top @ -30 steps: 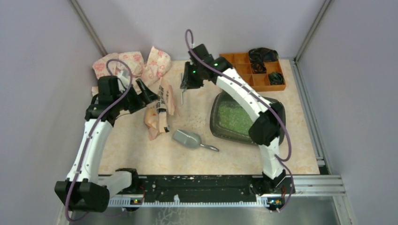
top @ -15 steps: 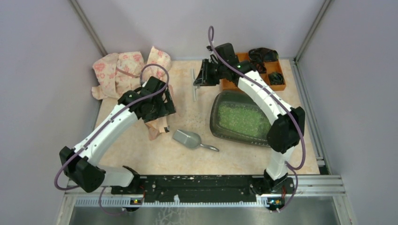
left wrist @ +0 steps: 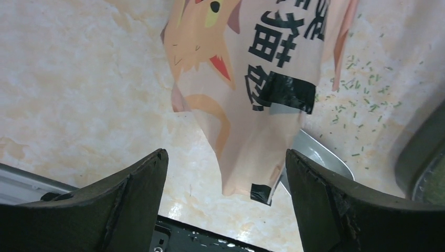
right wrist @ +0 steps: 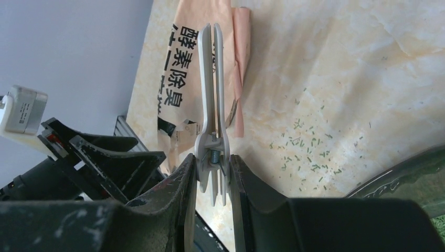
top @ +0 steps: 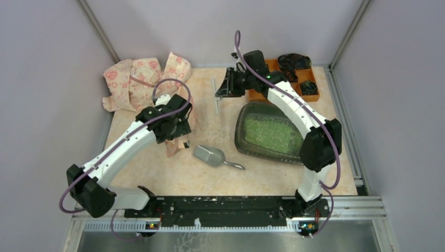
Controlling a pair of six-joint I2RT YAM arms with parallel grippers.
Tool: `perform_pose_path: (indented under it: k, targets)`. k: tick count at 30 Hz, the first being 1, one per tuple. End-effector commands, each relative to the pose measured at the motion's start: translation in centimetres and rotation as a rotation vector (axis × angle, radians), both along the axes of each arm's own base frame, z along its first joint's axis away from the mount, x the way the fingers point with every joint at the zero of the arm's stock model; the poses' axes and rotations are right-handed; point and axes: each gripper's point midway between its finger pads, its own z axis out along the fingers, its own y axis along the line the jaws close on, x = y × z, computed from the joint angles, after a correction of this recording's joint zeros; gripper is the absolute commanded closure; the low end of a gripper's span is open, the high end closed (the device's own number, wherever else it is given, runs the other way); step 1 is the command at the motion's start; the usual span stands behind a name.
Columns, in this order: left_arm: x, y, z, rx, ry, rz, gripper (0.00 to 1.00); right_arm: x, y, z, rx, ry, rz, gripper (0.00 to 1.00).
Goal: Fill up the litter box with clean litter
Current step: Move the cat litter bag to the center of the board.
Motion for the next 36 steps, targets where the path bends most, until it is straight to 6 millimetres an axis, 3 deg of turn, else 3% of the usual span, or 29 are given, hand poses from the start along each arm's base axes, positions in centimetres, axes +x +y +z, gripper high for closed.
perform_pose_path:
  k: [1,7,11,14,17,20,24,27,36]
  targets:
    - [0.1,0.8,-0.5,0.026,-0.028,0.032,0.12,-0.6,0.0,4.2,0.082,-0.105,0.022,1.0]
    - [1.1,0.8,-1.5,0.036,-0.051,0.029,0.11,-0.8,0.1,4.4,0.095,-0.097,0.026,1.0]
    - [2.0,1.3,-2.2,0.041,-0.05,0.046,0.18,-1.0,0.1,4.6,0.099,-0.098,0.03,1.0]
    - [2.6,1.5,-2.4,0.041,-0.051,0.044,0.31,-1.1,0.2,4.6,0.099,-0.098,0.032,1.0]
    - [3.1,1.6,-2.6,0.039,-0.049,0.042,0.56,-1.1,0.2,4.5,0.101,-0.101,0.035,1.0]
    - [3.5,1.8,-2.9,0.048,-0.036,0.041,0.7,-1.2,0.2,4.3,0.105,-0.096,0.04,1.0]
    - [3.8,2.0,-2.9,0.069,-0.028,0.038,0.78,-1.3,0.2,4.3,0.104,-0.099,0.044,1.0]
    - [4.3,1.7,-2.2,0.074,-0.03,0.014,0.99,-1.2,0.1,4.4,0.099,-0.1,0.043,1.0]
    - [6.5,-3.7,1.5,-0.002,0.065,-0.141,1.0,0.2,-1.6,4.1,-0.003,-0.123,-0.011,1.0]
